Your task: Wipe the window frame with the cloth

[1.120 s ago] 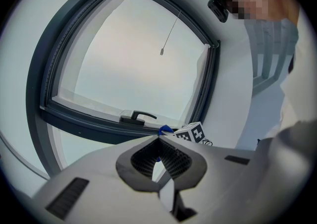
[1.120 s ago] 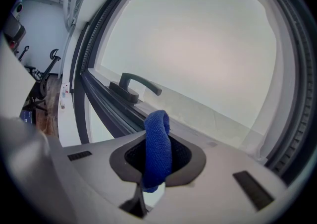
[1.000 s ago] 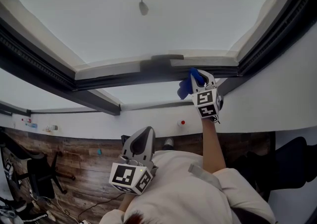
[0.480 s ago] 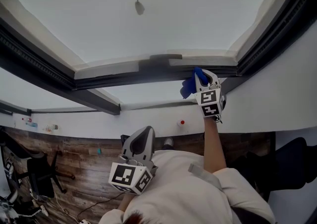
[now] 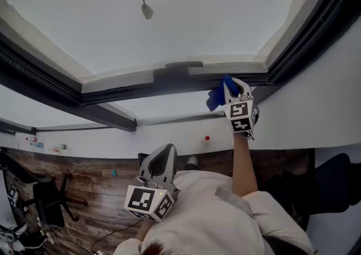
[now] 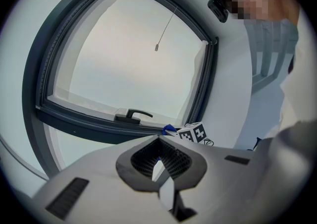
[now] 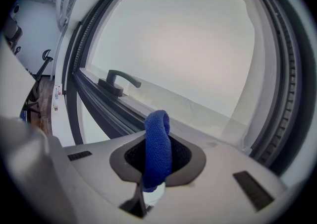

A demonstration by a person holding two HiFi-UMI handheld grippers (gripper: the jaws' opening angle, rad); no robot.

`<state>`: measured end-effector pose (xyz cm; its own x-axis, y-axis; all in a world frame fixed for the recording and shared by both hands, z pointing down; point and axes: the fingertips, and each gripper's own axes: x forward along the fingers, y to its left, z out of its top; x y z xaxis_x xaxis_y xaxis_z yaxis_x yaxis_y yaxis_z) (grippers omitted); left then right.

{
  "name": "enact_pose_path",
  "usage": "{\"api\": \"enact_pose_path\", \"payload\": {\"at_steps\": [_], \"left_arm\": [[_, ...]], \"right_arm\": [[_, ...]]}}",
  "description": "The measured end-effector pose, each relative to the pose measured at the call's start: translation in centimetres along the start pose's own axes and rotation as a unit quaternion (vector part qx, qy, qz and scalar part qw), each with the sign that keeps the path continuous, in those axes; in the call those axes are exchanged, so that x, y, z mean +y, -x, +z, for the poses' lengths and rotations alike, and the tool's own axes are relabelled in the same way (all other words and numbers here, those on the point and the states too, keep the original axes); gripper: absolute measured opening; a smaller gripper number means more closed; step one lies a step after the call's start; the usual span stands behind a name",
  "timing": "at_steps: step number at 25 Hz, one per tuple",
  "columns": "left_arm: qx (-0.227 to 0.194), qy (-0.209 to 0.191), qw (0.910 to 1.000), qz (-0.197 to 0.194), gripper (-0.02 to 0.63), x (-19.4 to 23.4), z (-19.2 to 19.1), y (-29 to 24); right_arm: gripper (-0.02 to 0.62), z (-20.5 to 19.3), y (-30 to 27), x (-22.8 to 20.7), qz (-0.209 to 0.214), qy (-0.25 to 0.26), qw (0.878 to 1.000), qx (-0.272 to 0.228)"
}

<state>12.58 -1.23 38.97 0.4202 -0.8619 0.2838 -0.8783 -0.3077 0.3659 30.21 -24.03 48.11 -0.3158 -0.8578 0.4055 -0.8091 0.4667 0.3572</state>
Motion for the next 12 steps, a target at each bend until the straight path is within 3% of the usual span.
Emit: {"api": "enact_pose_path", "payload": {"at_steps": [12], "left_arm": [[0.003,-0.003,1.0,-0.004,0.006,-0.36,0.21,-0.83]], "right_arm": [[0.05,-0.56,0.17,-1.0,-0.004,-0.005,1.0,0.002]]}}
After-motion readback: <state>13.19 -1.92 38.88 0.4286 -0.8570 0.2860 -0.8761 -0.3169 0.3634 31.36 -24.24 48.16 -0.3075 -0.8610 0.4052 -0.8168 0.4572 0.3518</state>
